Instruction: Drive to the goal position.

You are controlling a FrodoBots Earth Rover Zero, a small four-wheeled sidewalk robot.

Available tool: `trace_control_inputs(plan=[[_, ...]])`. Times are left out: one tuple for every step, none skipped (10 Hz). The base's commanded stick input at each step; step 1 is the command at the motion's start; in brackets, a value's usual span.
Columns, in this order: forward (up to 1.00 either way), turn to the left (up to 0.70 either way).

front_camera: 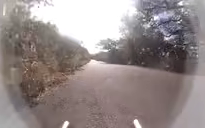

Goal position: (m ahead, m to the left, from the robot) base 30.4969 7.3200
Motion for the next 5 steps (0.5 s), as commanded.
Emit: trace_control_inputs(plan=[[0.70, 0.00], [0.70, 0.11], [0.70, 0.17], [0.70, 0.23], [0.70, 0.07]])
